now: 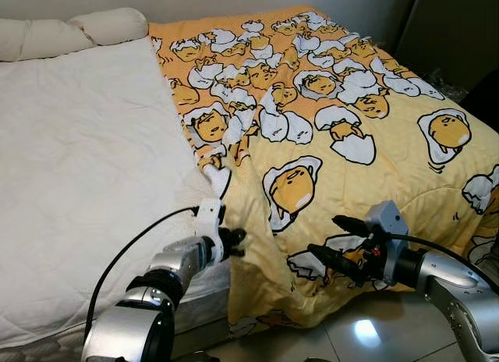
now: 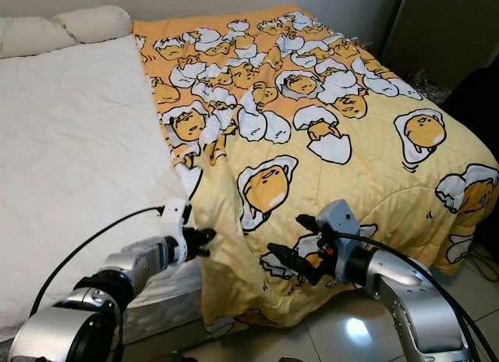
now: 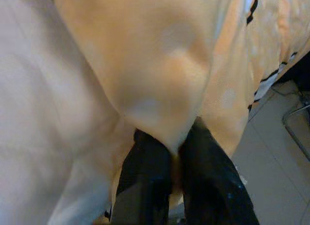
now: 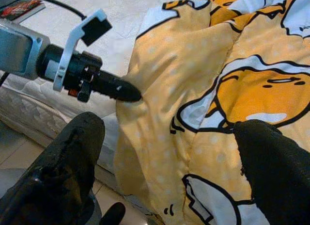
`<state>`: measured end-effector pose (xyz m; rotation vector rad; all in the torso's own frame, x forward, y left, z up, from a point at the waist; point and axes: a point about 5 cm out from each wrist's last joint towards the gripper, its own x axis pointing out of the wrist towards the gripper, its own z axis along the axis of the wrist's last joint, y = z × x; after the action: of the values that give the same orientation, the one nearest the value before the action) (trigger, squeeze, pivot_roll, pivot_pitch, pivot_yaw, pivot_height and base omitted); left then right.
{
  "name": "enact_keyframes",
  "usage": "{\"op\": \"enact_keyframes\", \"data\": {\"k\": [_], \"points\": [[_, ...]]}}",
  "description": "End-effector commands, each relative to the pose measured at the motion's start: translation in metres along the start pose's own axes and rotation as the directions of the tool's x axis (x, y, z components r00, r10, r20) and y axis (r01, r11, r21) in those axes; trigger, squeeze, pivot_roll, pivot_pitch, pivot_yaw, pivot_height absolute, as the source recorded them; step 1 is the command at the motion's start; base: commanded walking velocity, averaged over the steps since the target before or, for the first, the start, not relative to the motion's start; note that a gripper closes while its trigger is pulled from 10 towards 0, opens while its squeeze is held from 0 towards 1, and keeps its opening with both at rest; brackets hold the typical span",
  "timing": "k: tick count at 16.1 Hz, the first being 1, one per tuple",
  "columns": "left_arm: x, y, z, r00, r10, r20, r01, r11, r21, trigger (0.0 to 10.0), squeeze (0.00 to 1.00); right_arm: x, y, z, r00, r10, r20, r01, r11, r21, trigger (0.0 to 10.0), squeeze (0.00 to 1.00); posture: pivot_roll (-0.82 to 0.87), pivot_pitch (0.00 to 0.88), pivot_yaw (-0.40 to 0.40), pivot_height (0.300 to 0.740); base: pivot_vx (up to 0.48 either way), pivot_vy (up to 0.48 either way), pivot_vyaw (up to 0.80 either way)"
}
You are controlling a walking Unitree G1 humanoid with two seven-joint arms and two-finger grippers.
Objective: Clean up the room
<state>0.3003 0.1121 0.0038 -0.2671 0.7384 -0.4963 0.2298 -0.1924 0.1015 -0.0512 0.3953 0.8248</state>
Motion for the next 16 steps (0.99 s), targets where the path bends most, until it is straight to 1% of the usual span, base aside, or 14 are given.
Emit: {"op": "enact_keyframes", "data": {"k": [1, 3, 5, 6, 7, 8, 9, 10, 11, 13, 15, 16], "points": [[-0.001, 0.002, -0.002, 1.0, 0.0, -0.01, 0.0, 1.0, 0.015, 0.0, 0.0, 0.0, 0.0, -0.001, 1.0, 0.01, -0.004, -0.01, 1.0, -0.008, 10.0, 0.0, -0.2, 0.0, 0.06, 0.74, 0.0, 0.0, 0.0], [-0.002, 0.002, -0.005, 1.0, -0.004, -0.029, 0.005, 0.999, 0.031, 0.0, 0.0, 0.0, 0.001, -0.001, 1.0, 0.015, -0.007, -0.015, 1.0, -0.009, 10.0, 0.0, -0.2, 0.0, 0.058, 0.74, 0.0, 0.0, 0.0], [-0.003, 0.003, -0.015, 0.994, -0.02, -0.104, 0.03, 0.995, 0.096, 0.0, 0.0, 0.001, 0.001, -0.003, 1.0, 0.025, -0.019, -0.026, 1.0, -0.01, 10.0, 0.0, -0.18, 0.0, 0.049, 0.74, 0.0, 0.0, 0.0], [-0.007, 0.006, -0.03, 0.977, -0.043, -0.209, 0.08, 0.982, 0.169, 0.0, 0.0, 0.001, 0.002, -0.004, 0.999, 0.035, -0.026, -0.035, 0.999, -0.012, 10.0, 0.0, -0.18, 0.0, 0.049, 0.74, 0.0, 0.0, 0.0], [-0.011, 0.008, -0.041, 0.957, -0.057, -0.283, 0.121, 0.969, 0.214, 0.0, 0.0, 0.001, 0.002, -0.005, 0.999, 0.039, -0.028, -0.039, 0.999, -0.013, 10.0, 0.0, -0.18, 0.0, 0.052, 0.74, 0.0, 0.0, 0.0], [-0.017, 0.012, -0.054, 0.924, -0.067, -0.377, 0.177, 0.948, 0.265, 0.0, 0.0, 0.001, 0.003, -0.005, 0.998, 0.044, -0.032, -0.045, 0.999, -0.014, 10.0, 0.0, -0.18, 0.0, 0.053, 0.74, 0.0, 0.0, 0.0], [-0.02, 0.015, -0.06, 0.903, -0.068, -0.425, 0.207, 0.934, 0.29, 0.0, 0.0, 0.001, 0.003, -0.006, 0.998, 0.048, -0.036, -0.048, 0.999, -0.014, 10.0, 0.0, -0.17, 0.0, 0.054, 0.74, 0.0, 0.0, 0.0], [-0.025, 0.019, -0.069, 0.874, -0.058, -0.482, 0.238, 0.916, 0.322, 0.0, 0.0, 0.001, 0.004, -0.007, 0.998, 0.055, -0.044, -0.056, 0.998, -0.015, 10.0, 0.0, -0.17, 0.0, 0.054, 0.74, 0.0, 0.0, 0.0], [-0.029, 0.023, -0.074, 0.86, -0.041, -0.509, 0.243, 0.91, 0.337, 0.0, 0.0, 0.001, 0.006, -0.009, 0.997, 0.062, -0.052, -0.063, 0.998, -0.017, 10.0, 0.0, -0.17, 0.0, 0.054, 0.74, 0.0, 0.0, 0.0], [-0.032, 0.027, -0.077, 0.859, -0.012, -0.512, 0.226, 0.906, 0.358, 0.0, 0.0, 0.001, 0.008, -0.011, 0.997, 0.064, -0.053, -0.065, 0.998, -0.015, 10.0, 0.0, -0.17, 0.0, 0.053, 0.74, 0.0, 0.0, 0.0], [-0.035, 0.031, -0.076, 0.857, 0.013, -0.516, 0.224, 0.891, 0.395, 0.0, 0.0, 0.002, 0.01, -0.011, 0.996, 0.069, -0.052, -0.069, 0.998, -0.012, 10.0, 0.0, -0.17, 0.0, 0.054, 0.74, 0.0, 0.0, 0.0], [-0.037, 0.035, -0.073, 0.853, 0.025, -0.521, 0.236, 0.872, 0.429, 0.0, 0.0, 0.001, 0.011, -0.011, 0.996, 0.071, -0.05, -0.071, 0.997, -0.01, 10.0, 0.0, -0.16, 0.0, 0.056, 0.74, 0.0, 0.0, 0.0]]}}
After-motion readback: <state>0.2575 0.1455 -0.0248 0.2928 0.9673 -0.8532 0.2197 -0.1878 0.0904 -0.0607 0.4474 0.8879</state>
